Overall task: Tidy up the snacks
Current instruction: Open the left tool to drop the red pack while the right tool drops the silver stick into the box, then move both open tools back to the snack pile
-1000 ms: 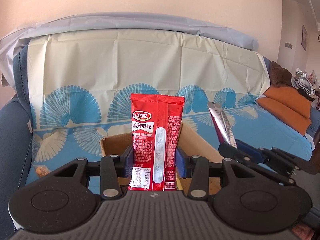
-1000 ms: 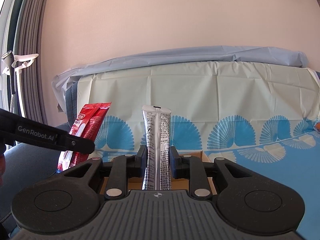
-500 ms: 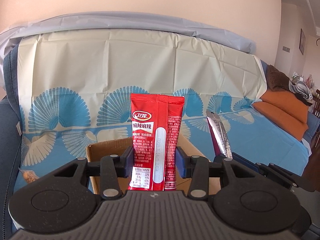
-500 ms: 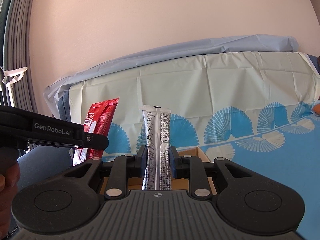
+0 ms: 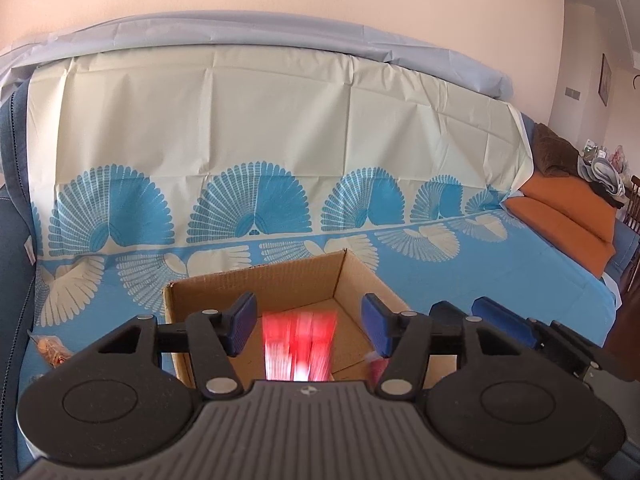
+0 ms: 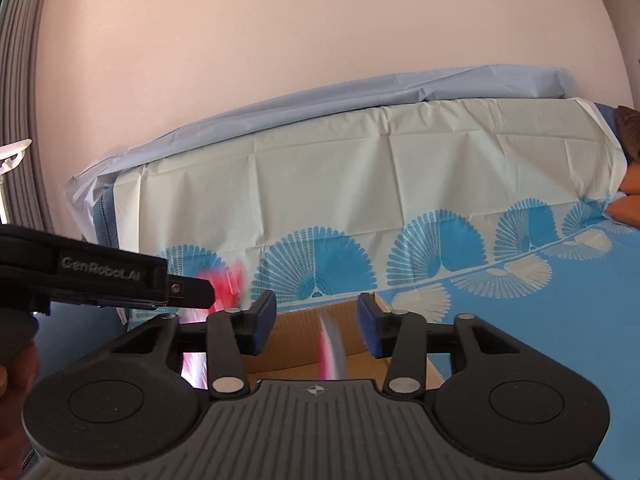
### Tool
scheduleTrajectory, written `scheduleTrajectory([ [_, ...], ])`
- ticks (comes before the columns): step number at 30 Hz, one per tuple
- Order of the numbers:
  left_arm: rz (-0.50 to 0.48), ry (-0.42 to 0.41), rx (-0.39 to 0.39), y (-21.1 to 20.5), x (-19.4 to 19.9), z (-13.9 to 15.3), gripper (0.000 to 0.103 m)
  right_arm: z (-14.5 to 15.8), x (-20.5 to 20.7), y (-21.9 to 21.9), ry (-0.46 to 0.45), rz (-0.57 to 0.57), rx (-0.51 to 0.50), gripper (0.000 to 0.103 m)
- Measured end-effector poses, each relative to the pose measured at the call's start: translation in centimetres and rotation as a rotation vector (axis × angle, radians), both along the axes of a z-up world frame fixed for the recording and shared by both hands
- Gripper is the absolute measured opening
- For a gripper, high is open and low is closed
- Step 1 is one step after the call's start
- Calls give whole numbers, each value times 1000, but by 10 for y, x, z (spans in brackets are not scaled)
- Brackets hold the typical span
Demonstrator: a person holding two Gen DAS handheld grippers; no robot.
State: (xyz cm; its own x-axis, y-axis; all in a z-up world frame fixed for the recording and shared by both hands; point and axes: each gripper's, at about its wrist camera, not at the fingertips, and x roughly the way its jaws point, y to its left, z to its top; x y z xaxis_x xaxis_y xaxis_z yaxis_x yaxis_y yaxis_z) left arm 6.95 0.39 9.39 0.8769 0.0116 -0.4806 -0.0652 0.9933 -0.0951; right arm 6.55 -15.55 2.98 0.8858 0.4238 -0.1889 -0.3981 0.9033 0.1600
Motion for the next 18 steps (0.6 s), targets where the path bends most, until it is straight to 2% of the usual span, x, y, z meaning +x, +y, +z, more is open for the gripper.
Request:
scheduleTrajectory([
  [6, 10, -36, 62, 3, -19, -10, 63, -1, -2, 5, -14, 0, -25, 55],
  [10, 16, -47, 76, 10, -38, -16, 63, -1, -5, 9, -22, -9, -39, 59],
  [15, 35, -47, 62, 28, -65, -24, 63, -1, -9, 12, -32, -13, -47, 61],
  [18, 58, -12, 29, 49, -82, -39, 63, 0, -15, 15, -44, -10, -58, 61],
])
